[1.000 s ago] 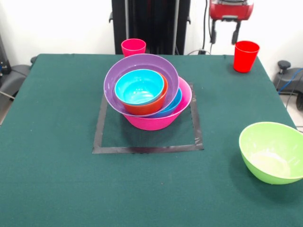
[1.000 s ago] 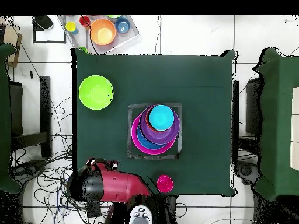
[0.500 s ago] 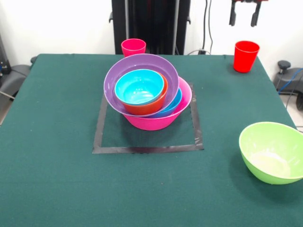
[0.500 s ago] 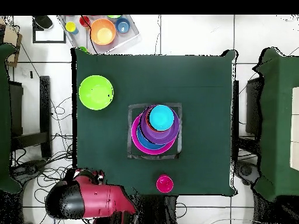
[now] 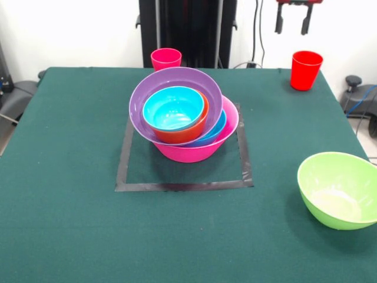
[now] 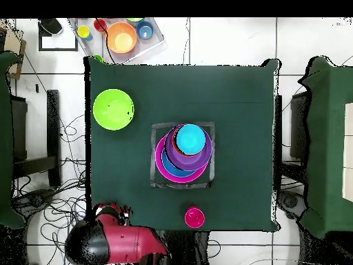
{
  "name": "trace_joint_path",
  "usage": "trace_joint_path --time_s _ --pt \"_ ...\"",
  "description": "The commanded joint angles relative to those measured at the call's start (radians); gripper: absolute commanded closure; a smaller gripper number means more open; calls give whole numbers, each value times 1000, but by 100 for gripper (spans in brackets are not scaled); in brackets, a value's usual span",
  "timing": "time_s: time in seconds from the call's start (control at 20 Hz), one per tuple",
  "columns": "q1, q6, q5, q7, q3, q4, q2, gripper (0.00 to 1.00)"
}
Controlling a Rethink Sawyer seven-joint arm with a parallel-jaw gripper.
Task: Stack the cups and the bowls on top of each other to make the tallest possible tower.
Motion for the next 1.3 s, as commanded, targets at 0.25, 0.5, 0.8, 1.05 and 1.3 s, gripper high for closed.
trace_joint_path --time_s 0.25,0.5,0.8,1.05,1.3 --pt "12 -284 -99 244 105 147 225 0" --pt "43 -243 -60 270 128 163 177 0" --pt "73 -171 -25 298 144 162 115 0" --pt "111 -176 -8 337 149 156 118 0" --pt "137 -273 -26 351 132 90 245 0"
